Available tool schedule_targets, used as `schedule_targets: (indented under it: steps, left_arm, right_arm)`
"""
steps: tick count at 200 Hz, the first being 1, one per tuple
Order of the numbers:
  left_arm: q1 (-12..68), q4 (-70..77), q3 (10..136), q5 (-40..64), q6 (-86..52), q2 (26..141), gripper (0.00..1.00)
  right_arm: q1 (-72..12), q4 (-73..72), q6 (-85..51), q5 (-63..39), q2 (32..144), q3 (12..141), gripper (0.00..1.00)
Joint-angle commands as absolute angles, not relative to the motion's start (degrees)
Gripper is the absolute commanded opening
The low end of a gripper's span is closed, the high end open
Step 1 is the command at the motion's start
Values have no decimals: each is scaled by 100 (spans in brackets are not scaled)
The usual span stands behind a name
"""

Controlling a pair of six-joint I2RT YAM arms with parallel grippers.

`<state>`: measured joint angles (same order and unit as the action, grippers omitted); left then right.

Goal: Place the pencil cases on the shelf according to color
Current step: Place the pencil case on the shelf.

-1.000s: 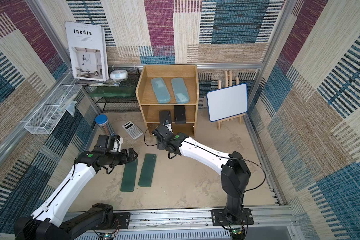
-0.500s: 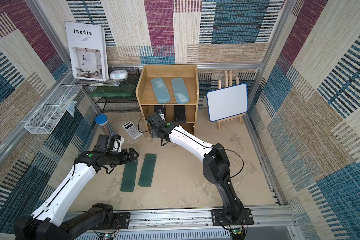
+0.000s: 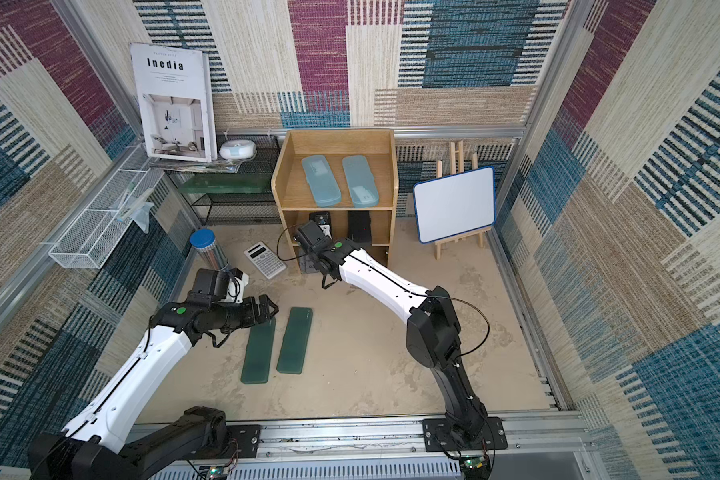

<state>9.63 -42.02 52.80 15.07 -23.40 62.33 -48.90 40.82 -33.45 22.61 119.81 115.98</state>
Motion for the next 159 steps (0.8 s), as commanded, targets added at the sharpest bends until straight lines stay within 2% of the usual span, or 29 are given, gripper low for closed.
schedule_targets:
  steps: [1, 76, 100, 126, 159]
  left_arm:
    - [958, -4166, 5266, 1562, -2333, 6228, 100]
    - [958, -4166, 5260, 1560, -2323, 6219, 100]
    - [958, -4166, 5255, 1533, -2324, 6205, 100]
    - [958, -4166, 5256, 1539, -2329, 6216, 99]
    - [958, -4164, 5256, 1537, -2327, 6224, 100]
  right_arm:
    - [-4891, 4192, -3358, 2083, 11824, 11534, 87]
    - [-5000, 4119, -3345, 1861, 11191, 10727, 85]
    - [-5144, 3962, -3411, 1907, 10844, 10234, 82]
    - [-5298, 3539, -3475, 1968, 10348, 9489, 72]
    - [-5300, 2413, -3439, 1511, 9995, 8481, 44]
